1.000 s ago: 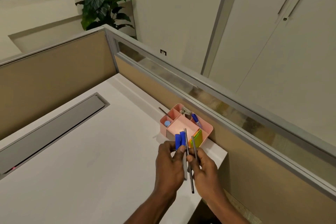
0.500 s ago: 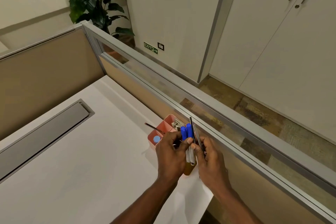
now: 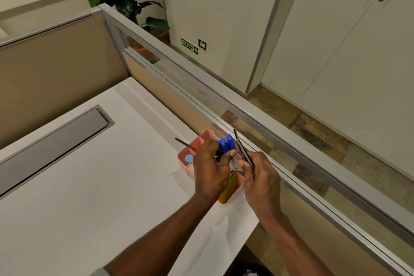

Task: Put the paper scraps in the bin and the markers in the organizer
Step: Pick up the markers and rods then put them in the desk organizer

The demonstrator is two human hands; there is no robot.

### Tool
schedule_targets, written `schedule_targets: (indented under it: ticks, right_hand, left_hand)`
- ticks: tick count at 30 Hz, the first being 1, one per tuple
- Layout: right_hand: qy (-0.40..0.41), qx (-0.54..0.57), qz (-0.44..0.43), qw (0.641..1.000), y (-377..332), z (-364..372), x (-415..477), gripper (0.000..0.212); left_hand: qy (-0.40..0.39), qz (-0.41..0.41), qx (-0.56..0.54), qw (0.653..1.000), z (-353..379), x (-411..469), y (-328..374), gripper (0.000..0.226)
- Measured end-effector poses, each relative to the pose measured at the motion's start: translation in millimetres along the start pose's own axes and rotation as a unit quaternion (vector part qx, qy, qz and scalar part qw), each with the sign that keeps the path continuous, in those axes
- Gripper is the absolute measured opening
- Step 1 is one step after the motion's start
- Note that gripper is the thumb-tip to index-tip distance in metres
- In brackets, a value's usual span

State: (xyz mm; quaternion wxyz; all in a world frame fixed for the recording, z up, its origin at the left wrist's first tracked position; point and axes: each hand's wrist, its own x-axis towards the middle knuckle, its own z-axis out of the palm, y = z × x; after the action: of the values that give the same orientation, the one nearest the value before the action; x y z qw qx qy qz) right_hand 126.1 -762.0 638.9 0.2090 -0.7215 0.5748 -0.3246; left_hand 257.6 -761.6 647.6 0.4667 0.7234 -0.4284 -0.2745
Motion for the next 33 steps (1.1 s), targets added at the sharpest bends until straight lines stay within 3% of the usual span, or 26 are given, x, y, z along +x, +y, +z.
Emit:
schedule_targets:
  ticks: [4,10,20,26,30,33]
  right_hand:
    - [0.005,-0.013,-0.020,1.000,4,4,6,0.025]
    - [0.002,-0.014,-0.003,1.000,4,3,9,0.048]
    - [-0.017,-0.136,0.014,0.990,3,12,-1,0.031]
    - [-0.018,-0.132,0.040,0.990,-1,15,-7,0.031]
    - [-0.024,-0.122,0.058,0.991,-5,13,-6,0.035]
    - [-0.007,-0.094,0.058,0.994,-9,10,-6,0.043]
  left_hand:
    - [-0.027,0.019,0.007,0.999,6,6,1,0.022]
    - [-0.061,0.014,0.028,0.998,16,9,-3,0.025]
    - [-0.060,-0.050,0.027,0.997,28,0,-21,0.034]
    - [-0.089,-0.075,0.070,0.991,33,-10,-27,0.046]
    - [-0.062,-0.063,0.022,0.996,25,-13,-23,0.052]
    - [-0.010,-0.070,0.029,0.997,10,-10,-18,0.032]
